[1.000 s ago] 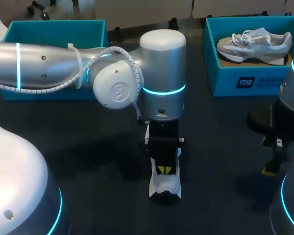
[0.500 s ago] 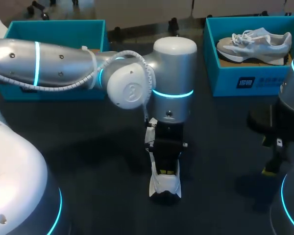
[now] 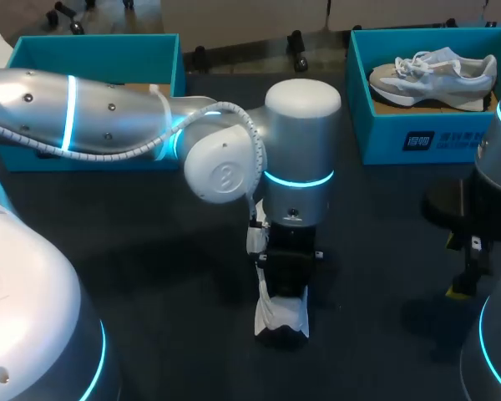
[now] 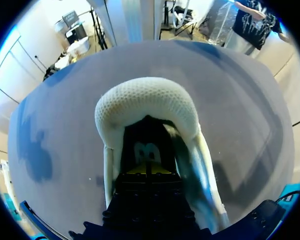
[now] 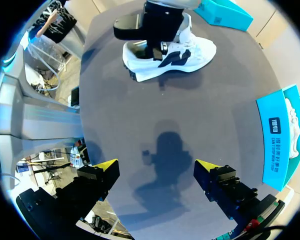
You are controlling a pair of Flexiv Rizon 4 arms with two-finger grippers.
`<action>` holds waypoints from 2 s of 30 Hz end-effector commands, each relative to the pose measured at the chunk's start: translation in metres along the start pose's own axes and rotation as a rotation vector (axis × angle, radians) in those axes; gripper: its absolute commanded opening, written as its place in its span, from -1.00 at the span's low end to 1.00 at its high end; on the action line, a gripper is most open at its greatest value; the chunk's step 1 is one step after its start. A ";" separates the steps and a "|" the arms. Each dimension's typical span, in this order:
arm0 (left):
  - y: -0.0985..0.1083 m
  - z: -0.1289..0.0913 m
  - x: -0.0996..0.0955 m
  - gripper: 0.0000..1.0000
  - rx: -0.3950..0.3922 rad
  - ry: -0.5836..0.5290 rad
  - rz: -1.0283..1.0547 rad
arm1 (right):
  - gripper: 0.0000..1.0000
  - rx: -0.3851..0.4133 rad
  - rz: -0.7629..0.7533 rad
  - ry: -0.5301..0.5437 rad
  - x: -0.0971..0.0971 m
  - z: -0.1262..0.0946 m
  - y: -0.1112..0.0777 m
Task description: Take the shoe out of the shoebox, open the shoe tongue, remove and reinsert the insole, then place the shoe into the shoebox
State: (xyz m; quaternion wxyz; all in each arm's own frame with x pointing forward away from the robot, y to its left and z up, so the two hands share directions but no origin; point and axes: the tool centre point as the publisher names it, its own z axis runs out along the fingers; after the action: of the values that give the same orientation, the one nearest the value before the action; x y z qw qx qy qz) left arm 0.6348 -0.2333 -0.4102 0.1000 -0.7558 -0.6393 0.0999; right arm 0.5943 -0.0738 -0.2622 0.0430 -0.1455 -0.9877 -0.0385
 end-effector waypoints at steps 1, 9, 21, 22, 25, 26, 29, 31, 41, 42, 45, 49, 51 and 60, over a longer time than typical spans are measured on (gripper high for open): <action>0.019 0.006 0.010 -1.00 -0.051 0.006 -0.015 | 1.00 -0.001 0.000 -0.002 0.001 0.001 -0.001; 0.047 -0.009 0.014 -1.00 -0.096 0.016 -0.061 | 1.00 -0.001 0.000 -0.002 0.001 0.001 -0.001; -0.002 -0.032 -0.003 -1.00 -0.023 -0.033 0.026 | 1.00 -0.001 0.000 -0.002 0.001 0.001 -0.001; -0.005 -0.033 -0.005 -1.00 -0.023 -0.033 0.025 | 1.00 -0.001 0.000 -0.002 0.001 0.001 -0.001; -0.013 -0.036 -0.008 -1.00 -0.017 -0.039 0.030 | 1.00 -0.001 0.000 -0.002 0.001 0.001 -0.001; -0.016 -0.038 -0.009 -1.00 -0.016 -0.040 0.031 | 1.00 -0.001 0.000 -0.002 0.001 0.001 -0.001; -0.018 -0.040 -0.009 -1.00 -0.011 -0.022 0.026 | 1.00 -0.001 0.000 -0.002 0.001 0.001 -0.001; -0.021 -0.042 -0.007 -1.00 0.012 -0.008 0.024 | 1.00 -0.001 0.000 -0.002 0.001 0.001 -0.001; -0.037 -0.020 -0.002 -1.00 0.068 0.044 0.057 | 1.00 -0.001 0.000 -0.002 0.001 0.001 -0.001; -0.036 -0.015 -0.002 -1.00 0.051 0.052 0.048 | 1.00 -0.001 0.000 -0.002 0.001 0.001 -0.001; -0.032 -0.005 -0.002 -1.00 0.044 0.052 0.030 | 1.00 -0.001 0.000 -0.002 0.001 0.001 -0.001; -0.030 0.006 -0.001 -1.00 0.042 0.029 0.025 | 1.00 -0.001 0.000 -0.002 0.001 0.001 -0.001; -0.027 0.012 -0.001 -1.00 -0.005 0.032 0.007 | 1.00 -0.001 0.000 -0.002 0.001 0.001 -0.001; -0.009 0.001 0.006 -1.00 -0.116 0.048 -0.038 | 1.00 -0.001 0.000 -0.002 0.001 0.001 -0.001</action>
State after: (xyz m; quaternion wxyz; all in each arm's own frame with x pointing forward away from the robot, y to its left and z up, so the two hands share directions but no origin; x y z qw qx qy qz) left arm 0.6180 -0.2292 -0.4062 0.0822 -0.7511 -0.6531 0.0505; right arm 0.5940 -0.0739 -0.2620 0.0426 -0.1458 -0.9876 -0.0385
